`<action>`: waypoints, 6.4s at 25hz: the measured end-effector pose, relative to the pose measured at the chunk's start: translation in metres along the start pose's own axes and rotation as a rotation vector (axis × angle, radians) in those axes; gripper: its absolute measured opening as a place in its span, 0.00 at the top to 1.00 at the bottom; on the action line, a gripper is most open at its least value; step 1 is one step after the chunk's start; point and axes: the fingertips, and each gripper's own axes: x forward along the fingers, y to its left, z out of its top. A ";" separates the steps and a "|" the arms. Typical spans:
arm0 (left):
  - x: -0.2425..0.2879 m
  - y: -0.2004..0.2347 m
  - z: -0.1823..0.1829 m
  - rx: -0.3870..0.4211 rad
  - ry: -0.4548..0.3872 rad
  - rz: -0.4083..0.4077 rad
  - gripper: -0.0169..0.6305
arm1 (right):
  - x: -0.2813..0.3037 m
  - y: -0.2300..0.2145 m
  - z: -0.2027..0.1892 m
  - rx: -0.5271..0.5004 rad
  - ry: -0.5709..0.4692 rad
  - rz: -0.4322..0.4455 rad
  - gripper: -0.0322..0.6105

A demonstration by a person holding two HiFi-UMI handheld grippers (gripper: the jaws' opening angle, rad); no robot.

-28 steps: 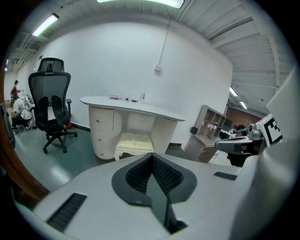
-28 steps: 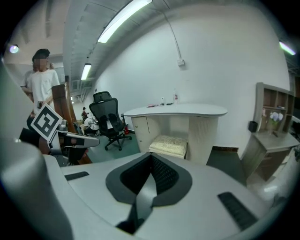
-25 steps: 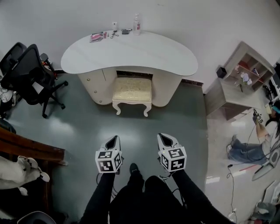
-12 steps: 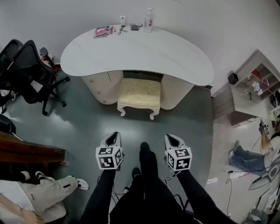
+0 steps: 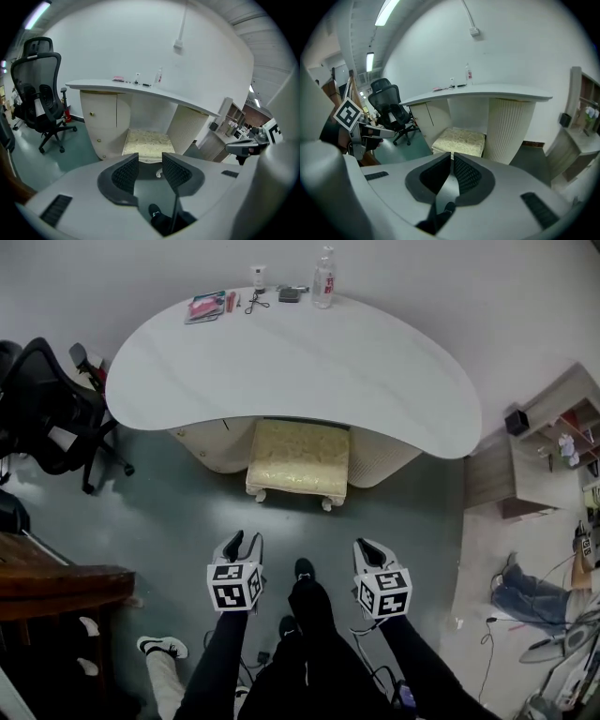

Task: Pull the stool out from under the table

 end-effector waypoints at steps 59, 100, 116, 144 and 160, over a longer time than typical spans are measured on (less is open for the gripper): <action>0.372 0.177 -0.213 0.020 -0.045 0.099 0.49 | 0.354 -0.144 -0.246 0.097 -0.029 -0.217 0.65; 0.406 0.187 -0.170 0.118 -0.192 0.105 0.66 | 0.395 -0.157 -0.183 -0.012 -0.285 -0.213 0.64; 0.400 0.186 -0.173 0.113 -0.161 0.104 0.66 | 0.389 -0.154 -0.185 -0.004 -0.242 -0.215 0.64; 0.394 0.185 -0.180 0.083 -0.114 0.138 0.66 | 0.389 -0.156 -0.186 -0.004 -0.190 -0.179 0.64; 0.388 0.183 -0.183 0.075 -0.094 0.148 0.66 | 0.387 -0.155 -0.187 -0.002 -0.170 -0.181 0.64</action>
